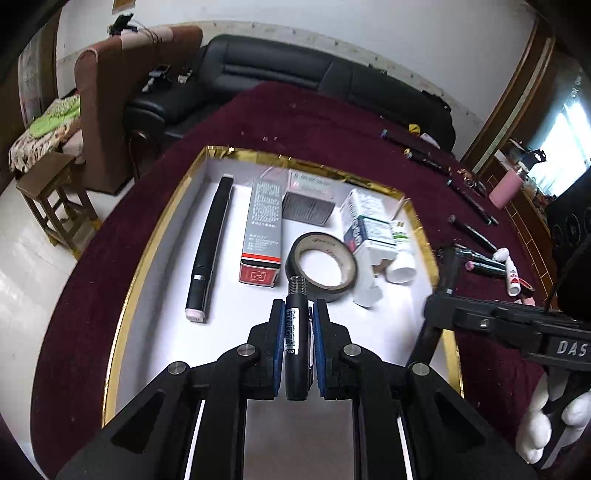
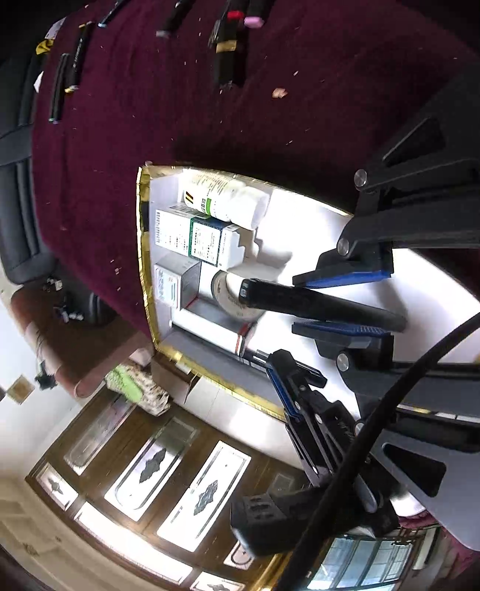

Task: Organize objects
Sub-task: 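Carry both black markers into the white tray and open both grippers, then move both grippers back over the clutter on the table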

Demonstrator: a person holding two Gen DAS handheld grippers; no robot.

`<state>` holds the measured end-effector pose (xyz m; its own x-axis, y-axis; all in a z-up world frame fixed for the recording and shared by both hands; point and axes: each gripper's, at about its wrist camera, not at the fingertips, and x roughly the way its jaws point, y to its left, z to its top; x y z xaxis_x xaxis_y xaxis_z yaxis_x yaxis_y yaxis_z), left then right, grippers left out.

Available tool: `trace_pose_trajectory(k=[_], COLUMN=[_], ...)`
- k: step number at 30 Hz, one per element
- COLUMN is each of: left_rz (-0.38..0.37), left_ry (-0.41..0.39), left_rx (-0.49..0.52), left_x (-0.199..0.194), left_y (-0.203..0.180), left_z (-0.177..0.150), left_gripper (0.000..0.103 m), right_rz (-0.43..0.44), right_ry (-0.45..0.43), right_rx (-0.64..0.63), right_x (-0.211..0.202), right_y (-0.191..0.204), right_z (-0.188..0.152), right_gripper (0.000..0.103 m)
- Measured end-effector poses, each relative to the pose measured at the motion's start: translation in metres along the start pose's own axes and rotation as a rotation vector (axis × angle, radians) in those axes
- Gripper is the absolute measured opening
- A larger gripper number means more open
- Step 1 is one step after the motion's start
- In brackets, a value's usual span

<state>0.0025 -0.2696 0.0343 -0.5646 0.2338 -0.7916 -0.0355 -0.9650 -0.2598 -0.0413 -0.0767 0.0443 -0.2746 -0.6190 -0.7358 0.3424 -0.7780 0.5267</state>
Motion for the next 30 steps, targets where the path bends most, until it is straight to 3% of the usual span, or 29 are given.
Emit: trace_pose_trajectory(k=[5,8,11,15,18,20,23,25,26,27,28,30], left_rz=[-0.004,-0.009,-0.017,-0.035,-0.073,-0.098,-0.134,-0.124,-0.115,-0.108,-0.108,-0.122], left_ry=[0.008,0.02,0.028,-0.001,-0.051,-0.096,-0.132,-0.136,-0.133,-0.122,-0.108,-0.078], left_rx=[-0.003,-0.012,-0.017,-0.043,-0.056,-0.045,-0.026,-0.007,0.001,0.002,-0.005,-0.026], left_x=[-0.001,0.0,0.0,-0.009,-0.024,-0.032,-0.035,-0.029,-0.026,-0.021,-0.016,-0.011], left_y=[0.003,0.006,0.008,0.011,0.006,-0.004,-0.023,-0.035,-0.039,-0.042,-0.043,-0.042], left_z=[0.002,0.004,0.004,0.005,0.004,0.003,0.003,0.003,0.002,0.0,-0.002,-0.005], left_gripper=[0.011,0.013,0.025,0.027,0.028,0.04,0.043,0.043,0.043,0.043,0.043,0.043], right_rz=[-0.057,-0.076,-0.082,-0.072,-0.063,-0.083,-0.196,-0.293,-0.299,-0.277,-0.224,-0.133], right_ry=[0.045,0.028,0.017,-0.038,-0.137,-0.217,-0.433,-0.613,-0.682,-0.743,-0.747,-0.643], right_rx=[0.017,0.015,0.021,0.037,0.043,0.037,-0.016,-0.04,-0.025,0.005,0.061,0.17], right_x=[0.019,0.016,0.011,-0.013,-0.052,-0.078,-0.143,-0.183,-0.194,-0.208,-0.217,-0.223], right_y=[-0.009,-0.008,-0.01,-0.011,-0.012,-0.011,0.004,0.013,0.014,0.005,-0.011,-0.045], right_z=[0.003,0.005,0.003,-0.002,-0.014,-0.022,-0.049,-0.072,-0.08,-0.092,-0.099,-0.102], right_gripper=[0.018,0.017,0.022,0.023,0.023,0.023,0.025,0.063,0.098,0.103,0.103,0.103])
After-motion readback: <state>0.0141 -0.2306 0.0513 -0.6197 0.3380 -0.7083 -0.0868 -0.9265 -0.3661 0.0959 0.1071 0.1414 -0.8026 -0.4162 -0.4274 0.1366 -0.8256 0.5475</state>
